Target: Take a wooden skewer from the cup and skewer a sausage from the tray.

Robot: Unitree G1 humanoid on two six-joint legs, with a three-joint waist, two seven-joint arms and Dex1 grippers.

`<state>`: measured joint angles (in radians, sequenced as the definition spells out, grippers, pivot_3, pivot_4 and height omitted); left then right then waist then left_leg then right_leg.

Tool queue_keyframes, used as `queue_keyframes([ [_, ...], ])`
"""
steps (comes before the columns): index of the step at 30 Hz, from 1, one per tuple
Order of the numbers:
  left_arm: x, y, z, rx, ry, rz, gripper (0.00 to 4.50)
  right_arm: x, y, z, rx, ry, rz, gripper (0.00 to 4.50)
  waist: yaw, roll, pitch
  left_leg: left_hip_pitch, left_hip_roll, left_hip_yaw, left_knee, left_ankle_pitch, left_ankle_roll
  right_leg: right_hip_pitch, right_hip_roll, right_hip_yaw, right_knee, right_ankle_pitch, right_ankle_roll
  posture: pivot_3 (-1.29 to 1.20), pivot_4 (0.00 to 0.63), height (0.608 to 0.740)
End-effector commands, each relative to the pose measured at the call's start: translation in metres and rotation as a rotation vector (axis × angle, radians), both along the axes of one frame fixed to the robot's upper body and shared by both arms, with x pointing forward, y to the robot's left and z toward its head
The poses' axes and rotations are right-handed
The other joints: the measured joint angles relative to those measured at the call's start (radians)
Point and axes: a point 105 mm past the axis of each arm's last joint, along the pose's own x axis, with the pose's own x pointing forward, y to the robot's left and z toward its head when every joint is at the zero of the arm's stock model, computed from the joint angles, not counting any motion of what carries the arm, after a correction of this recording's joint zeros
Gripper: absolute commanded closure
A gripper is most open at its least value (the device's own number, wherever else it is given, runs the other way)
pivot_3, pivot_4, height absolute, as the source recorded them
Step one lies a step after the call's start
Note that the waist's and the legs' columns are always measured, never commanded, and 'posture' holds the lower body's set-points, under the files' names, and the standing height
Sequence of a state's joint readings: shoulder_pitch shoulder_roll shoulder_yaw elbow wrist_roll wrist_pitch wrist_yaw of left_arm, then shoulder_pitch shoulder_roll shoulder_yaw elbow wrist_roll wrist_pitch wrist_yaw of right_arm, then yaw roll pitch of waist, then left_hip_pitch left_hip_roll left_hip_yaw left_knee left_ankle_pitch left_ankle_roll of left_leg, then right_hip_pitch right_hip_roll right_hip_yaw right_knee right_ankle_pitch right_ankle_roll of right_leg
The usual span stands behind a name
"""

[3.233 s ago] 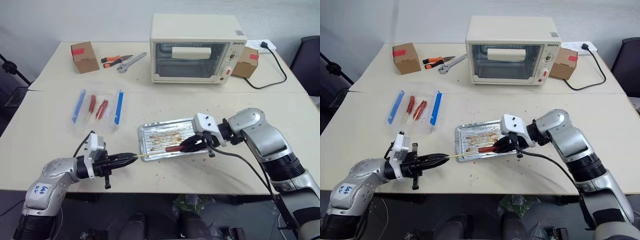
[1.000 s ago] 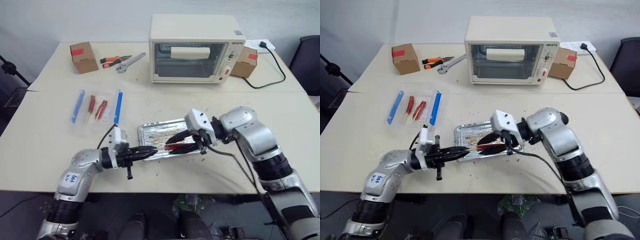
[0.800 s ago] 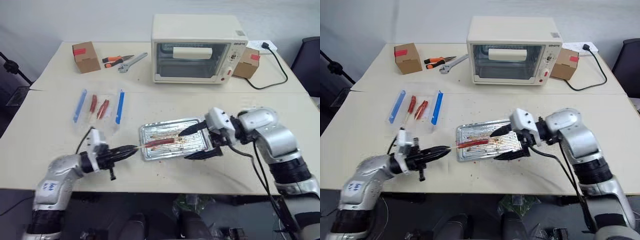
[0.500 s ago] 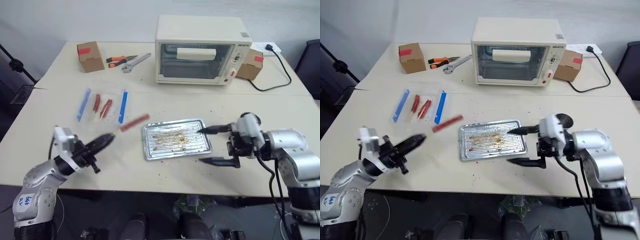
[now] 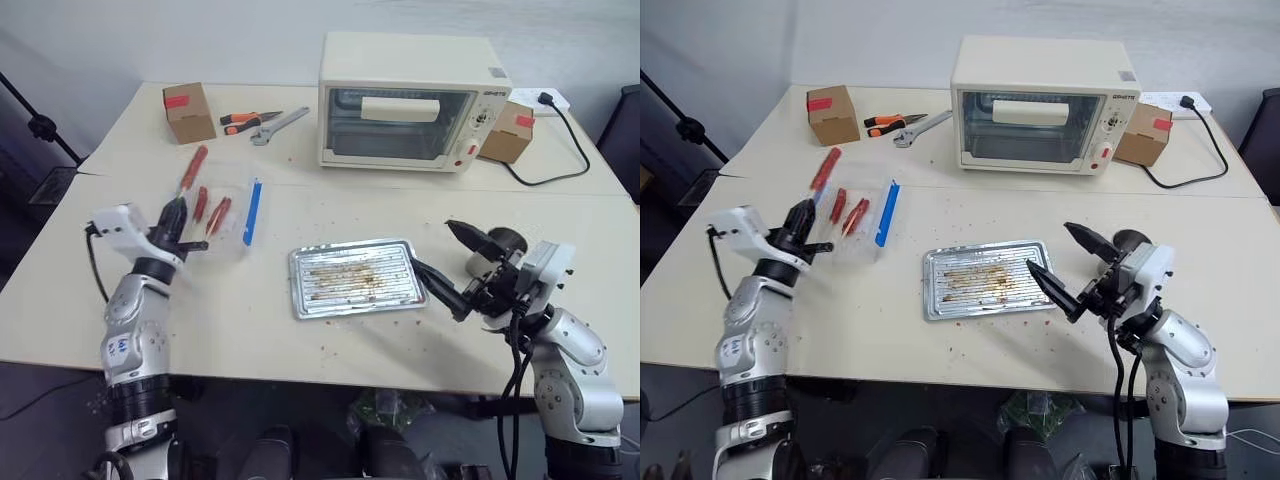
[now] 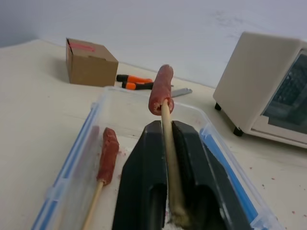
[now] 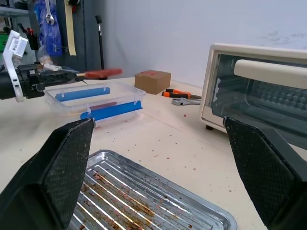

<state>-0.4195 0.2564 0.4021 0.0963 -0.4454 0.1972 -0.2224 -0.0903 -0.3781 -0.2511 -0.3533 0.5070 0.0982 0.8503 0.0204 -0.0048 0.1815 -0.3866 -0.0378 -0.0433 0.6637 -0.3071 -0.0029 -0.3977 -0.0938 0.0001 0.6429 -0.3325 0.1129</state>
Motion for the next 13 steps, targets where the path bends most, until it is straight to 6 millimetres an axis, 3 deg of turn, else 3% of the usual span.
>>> queue_keyframes([
  [1, 0.001, 0.005, 0.013, 0.038, -0.047, -0.002, 3.08, -0.006, 0.005, 0.003, -0.029, -0.042, 0.008, 0.0, -0.002, 0.0, 0.0, 0.0, 0.0, 0.0, 0.0, 0.0, 0.0, 0.0, 0.0, 0.0, 0.0, 0.0, 0.0, 0.0, 0.15, 0.74],
  [3, -0.004, 0.0, 0.017, 0.06, -0.072, -0.046, 2.46, -0.007, 0.007, 0.0, -0.044, -0.035, 0.013, 0.0, -0.002, 0.0, 0.0, 0.0, 0.0, 0.0, 0.0, 0.0, 0.0, 0.0, 0.0, -0.001, 0.0, 0.0, 0.0, 0.0, 0.15, 0.74],
  [6, -0.029, -0.014, 0.024, 0.203, -0.128, -0.204, 1.62, -0.011, 0.005, -0.006, -0.075, -0.012, 0.014, 0.0, -0.009, 0.0, 0.0, 0.0, 0.0, 0.0, 0.0, 0.0, 0.0, 0.0, -0.001, 0.0, 0.0, 0.0, 0.0, 0.0, 0.15, 0.74],
  [8, -0.049, -0.019, 0.02, 0.336, -0.098, -0.302, 1.62, -0.012, 0.0, -0.013, -0.095, 0.026, 0.011, 0.0, -0.016, 0.0, 0.0, 0.0, 0.0, 0.0, -0.001, 0.0, 0.0, 0.0, -0.001, 0.002, 0.001, 0.0, 0.0, 0.0, 0.15, 0.74],
  [13, -0.09, -0.024, -0.016, 0.603, 0.08, -0.543, 1.62, -0.015, -0.014, -0.037, -0.14, 0.126, 0.021, 0.0, -0.024, 0.0, 0.0, 0.001, 0.002, 0.0, -0.004, 0.0, 0.0, 0.002, -0.001, 0.005, -0.006, -0.001, -0.001, 0.0, 0.15, 0.74],
])
